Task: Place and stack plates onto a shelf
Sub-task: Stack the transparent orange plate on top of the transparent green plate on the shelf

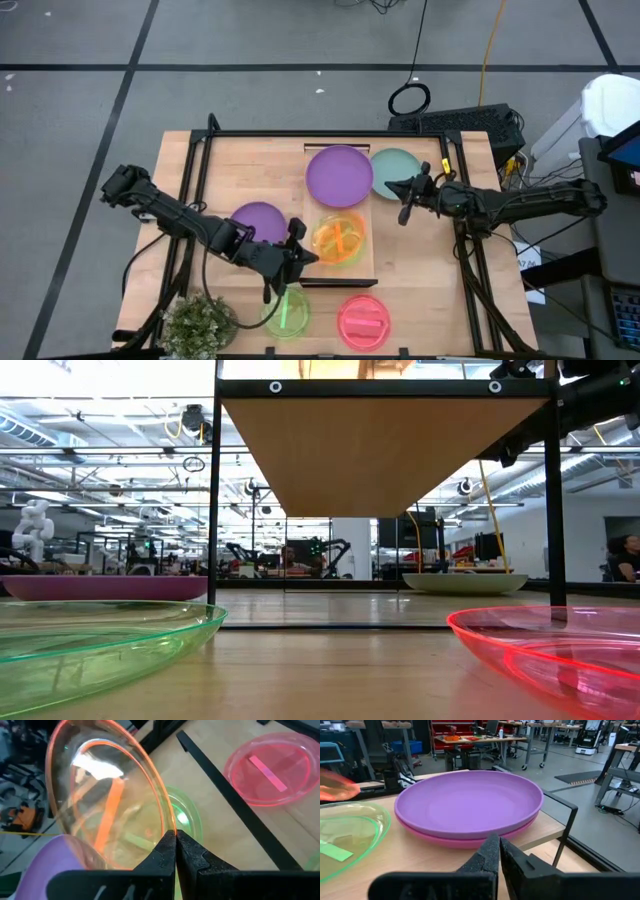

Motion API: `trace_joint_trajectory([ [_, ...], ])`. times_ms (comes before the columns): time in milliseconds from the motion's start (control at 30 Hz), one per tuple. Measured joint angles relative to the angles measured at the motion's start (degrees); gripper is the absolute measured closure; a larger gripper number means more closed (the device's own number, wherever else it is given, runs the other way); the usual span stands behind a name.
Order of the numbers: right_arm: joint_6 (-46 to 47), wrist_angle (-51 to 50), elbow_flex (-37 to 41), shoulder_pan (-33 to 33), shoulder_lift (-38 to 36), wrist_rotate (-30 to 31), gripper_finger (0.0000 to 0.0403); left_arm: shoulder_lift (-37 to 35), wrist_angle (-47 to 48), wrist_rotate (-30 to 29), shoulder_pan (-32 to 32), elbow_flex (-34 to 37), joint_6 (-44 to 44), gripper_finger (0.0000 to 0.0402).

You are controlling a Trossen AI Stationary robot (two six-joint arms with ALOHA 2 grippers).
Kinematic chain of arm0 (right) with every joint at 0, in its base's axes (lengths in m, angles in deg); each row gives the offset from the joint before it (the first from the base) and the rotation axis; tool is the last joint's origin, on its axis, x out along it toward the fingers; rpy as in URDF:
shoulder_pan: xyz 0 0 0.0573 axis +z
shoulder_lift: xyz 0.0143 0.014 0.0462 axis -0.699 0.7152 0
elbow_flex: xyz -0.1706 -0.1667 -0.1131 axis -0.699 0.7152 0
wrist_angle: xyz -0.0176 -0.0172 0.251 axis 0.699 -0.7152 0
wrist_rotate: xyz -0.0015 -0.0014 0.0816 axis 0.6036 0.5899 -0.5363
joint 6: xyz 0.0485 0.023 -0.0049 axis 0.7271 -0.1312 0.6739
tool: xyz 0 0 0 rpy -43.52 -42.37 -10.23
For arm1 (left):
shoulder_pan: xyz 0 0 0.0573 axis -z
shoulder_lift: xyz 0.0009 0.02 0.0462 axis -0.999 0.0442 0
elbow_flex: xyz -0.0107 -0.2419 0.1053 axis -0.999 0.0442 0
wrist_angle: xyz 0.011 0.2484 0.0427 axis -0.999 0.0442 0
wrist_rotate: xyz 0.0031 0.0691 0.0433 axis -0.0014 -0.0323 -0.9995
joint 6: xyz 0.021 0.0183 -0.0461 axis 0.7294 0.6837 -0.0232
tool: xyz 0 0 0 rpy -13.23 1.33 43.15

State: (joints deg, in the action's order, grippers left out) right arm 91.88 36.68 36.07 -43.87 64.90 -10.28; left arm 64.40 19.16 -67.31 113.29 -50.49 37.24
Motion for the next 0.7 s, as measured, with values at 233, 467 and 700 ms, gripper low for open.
trace_joint_trajectory([
  [233,0.4,-0.3,0.0,0.0,0.0,0.0,0.0403,0.0,0.0,0.7,-0.5,0.0,-1.5,0.0401],
  [467,0.4,-0.3,0.0,0.0,0.0,0.0,0.0403,0.0,1.4,0.7,-1.5,0.0,-5.1,0.0369],
  [700,0.4,-0.3,0.0,0.0,0.0,-1.1,0.0403,0.0,1.3,2.0,-2.2,0.1,-6.4,0.0343],
])
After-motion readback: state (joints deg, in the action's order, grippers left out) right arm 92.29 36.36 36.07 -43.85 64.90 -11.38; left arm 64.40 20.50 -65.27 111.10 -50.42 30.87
